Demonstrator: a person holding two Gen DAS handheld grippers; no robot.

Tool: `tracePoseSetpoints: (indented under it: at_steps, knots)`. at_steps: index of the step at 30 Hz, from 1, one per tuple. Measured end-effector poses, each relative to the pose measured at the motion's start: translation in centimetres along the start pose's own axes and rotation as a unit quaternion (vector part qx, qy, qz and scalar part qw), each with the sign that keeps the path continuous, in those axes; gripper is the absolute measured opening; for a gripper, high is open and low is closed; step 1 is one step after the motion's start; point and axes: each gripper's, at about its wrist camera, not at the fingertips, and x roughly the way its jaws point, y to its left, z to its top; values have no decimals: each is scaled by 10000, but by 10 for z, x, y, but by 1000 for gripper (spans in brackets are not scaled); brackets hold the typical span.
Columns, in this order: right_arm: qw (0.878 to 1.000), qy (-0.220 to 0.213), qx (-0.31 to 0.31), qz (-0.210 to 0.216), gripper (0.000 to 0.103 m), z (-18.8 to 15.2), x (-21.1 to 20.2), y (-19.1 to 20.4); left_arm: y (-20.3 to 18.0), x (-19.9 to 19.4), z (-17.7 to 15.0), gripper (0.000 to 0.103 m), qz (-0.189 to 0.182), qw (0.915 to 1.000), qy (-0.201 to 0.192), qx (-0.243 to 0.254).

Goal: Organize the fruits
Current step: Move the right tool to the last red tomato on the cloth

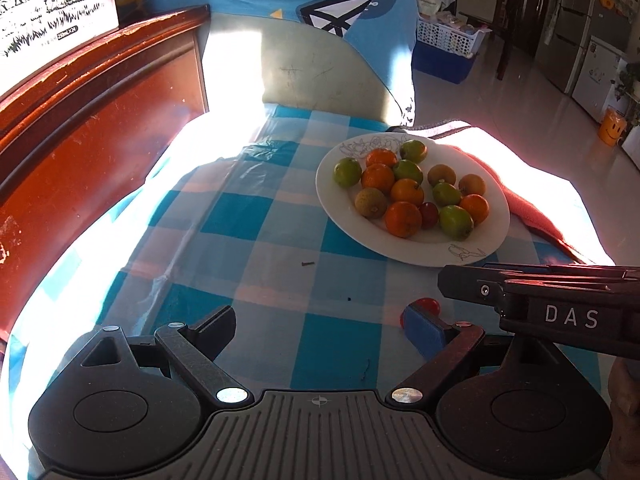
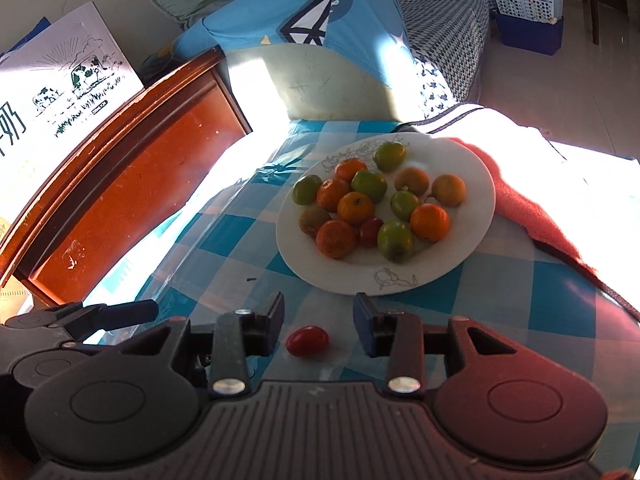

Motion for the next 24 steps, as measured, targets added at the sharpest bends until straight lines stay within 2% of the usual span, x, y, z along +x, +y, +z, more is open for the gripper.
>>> tracePoseSetpoints:
  at_steps: [8, 12, 19, 24]
  knots:
    - [9997, 253, -50, 23, 40, -21, 1, 2, 0, -4, -23, 93, 16, 9998, 194, 25]
    - [9992, 358, -166, -29, 40, -27, 6, 5, 7, -2, -31, 93, 299, 9991, 285, -21]
    - [9988, 315, -308, -191, 40, -25, 18, 11, 16, 5, -30, 93, 340, 9984, 375, -242]
    - [9974, 238, -570, -361, 40, -25, 27, 20, 15, 13, -29, 93, 555, 9972, 435, -243]
